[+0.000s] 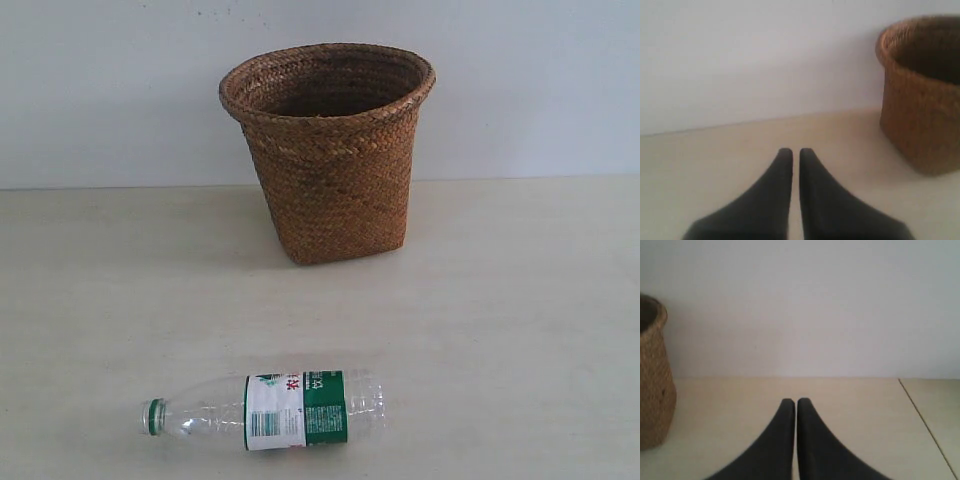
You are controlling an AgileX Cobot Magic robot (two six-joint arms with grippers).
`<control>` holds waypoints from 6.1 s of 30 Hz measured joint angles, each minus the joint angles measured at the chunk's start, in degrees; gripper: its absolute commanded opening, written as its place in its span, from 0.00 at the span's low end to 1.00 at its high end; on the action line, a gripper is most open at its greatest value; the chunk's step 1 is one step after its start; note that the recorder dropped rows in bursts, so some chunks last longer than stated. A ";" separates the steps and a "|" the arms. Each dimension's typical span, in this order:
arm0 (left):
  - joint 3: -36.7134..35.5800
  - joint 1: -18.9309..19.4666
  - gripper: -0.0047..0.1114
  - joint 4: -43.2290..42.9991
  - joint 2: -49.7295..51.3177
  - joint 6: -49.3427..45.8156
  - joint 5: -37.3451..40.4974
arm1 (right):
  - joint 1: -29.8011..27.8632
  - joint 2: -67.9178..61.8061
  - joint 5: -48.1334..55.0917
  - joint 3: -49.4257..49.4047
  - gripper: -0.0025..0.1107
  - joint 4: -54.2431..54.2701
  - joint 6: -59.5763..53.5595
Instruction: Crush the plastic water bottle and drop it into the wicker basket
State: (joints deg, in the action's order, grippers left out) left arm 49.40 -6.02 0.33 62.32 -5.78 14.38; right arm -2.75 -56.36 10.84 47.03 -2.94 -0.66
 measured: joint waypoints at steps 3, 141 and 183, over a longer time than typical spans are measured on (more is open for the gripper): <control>3.35 0.00 0.08 2.60 4.76 -11.18 10.28 | 2.90 -6.14 9.40 5.00 0.02 0.16 -7.65; 6.21 -13.74 0.08 28.04 46.70 -76.49 25.00 | 38.03 -72.10 46.31 43.21 0.02 39.88 -23.79; 6.21 -14.31 0.08 29.27 46.79 -76.42 23.77 | 35.48 -62.53 58.84 43.83 0.02 32.34 -47.00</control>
State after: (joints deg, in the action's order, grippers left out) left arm 55.61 -20.34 29.60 109.11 -82.21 38.15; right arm 32.72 -118.89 69.68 90.86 29.40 -47.66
